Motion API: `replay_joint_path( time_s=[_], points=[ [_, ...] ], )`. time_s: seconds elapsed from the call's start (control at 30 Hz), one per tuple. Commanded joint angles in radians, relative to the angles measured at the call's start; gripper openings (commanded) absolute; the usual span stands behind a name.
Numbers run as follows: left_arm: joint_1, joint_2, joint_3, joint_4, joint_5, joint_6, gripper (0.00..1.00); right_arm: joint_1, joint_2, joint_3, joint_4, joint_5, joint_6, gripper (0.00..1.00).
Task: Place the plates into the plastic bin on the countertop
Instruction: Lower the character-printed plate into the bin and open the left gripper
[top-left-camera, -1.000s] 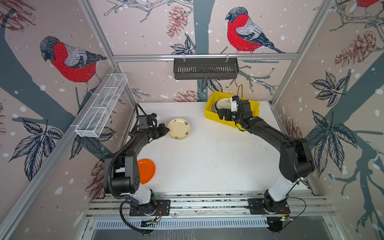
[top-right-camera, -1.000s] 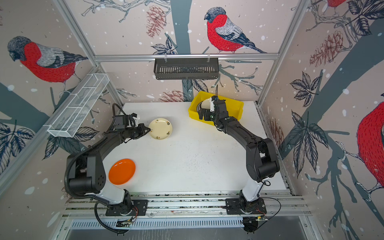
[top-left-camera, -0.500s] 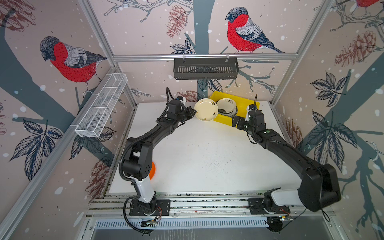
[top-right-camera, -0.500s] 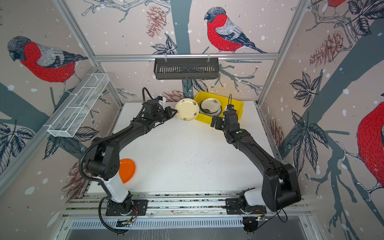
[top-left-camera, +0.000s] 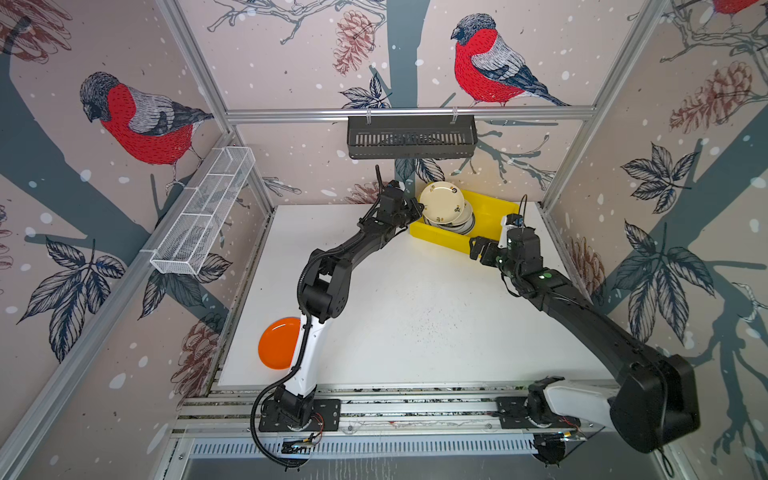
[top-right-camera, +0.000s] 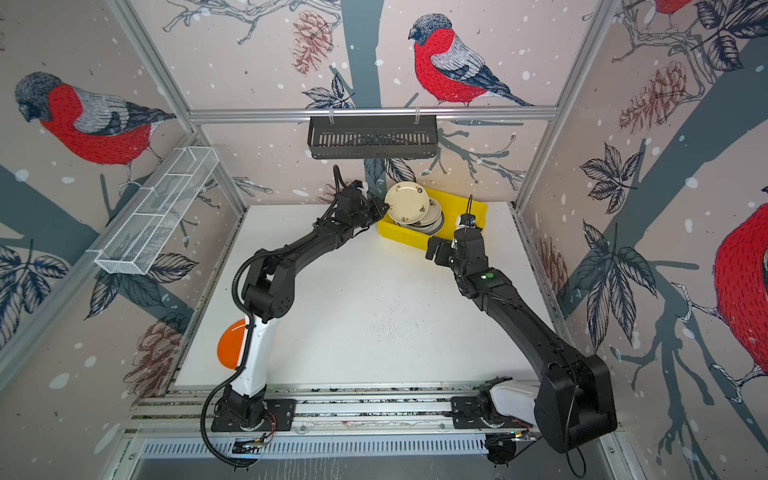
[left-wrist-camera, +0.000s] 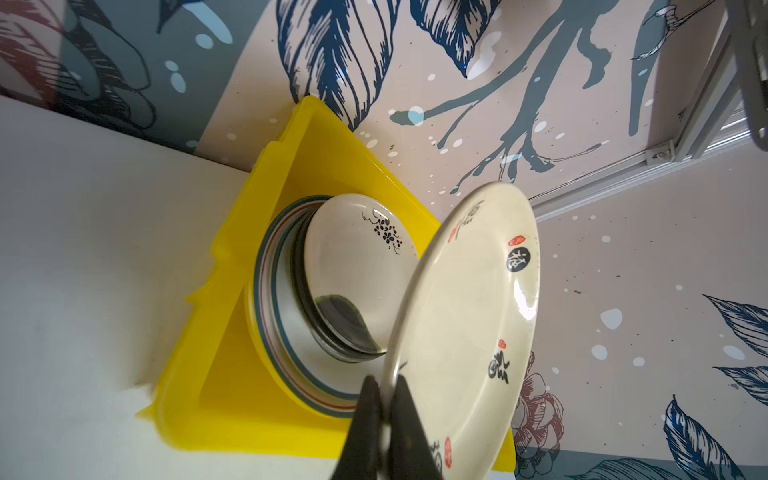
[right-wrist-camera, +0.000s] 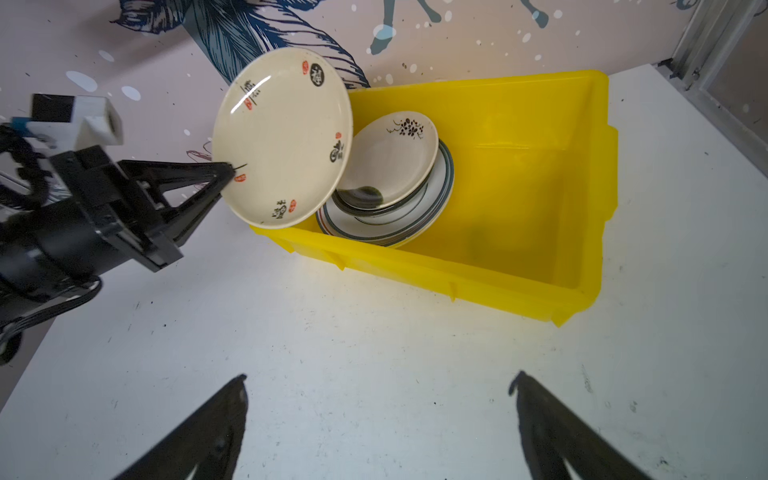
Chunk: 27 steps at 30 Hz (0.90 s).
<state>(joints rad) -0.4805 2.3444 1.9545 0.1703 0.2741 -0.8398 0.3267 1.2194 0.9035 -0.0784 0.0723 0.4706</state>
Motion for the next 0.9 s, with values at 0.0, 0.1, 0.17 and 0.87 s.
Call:
replay_joint_path(
  time_s=[0.0,0.1,0.17,0.87],
  points=[
    [-0.003,0.068,0.084,0.007,-0.03,0.003,0.0,0.0,-0.02,-0.009,-0.01,-0.017,-0.021,1.0],
    [-0.004,0.129,0.161,-0.037,-0.038,0.024,0.0,-0.004,-0.037,-0.014,-0.024,-0.011,-0.029,1.0],
    [-0.006,0.155,0.196,-0.064,-0.049,0.041,0.0,-0.009,-0.045,-0.017,-0.024,-0.009,-0.035,1.0],
    [-0.01,0.298,0.369,-0.185,-0.085,0.188,0.07,-0.035,-0.045,-0.025,-0.028,-0.012,-0.035,1.0]
  ],
)
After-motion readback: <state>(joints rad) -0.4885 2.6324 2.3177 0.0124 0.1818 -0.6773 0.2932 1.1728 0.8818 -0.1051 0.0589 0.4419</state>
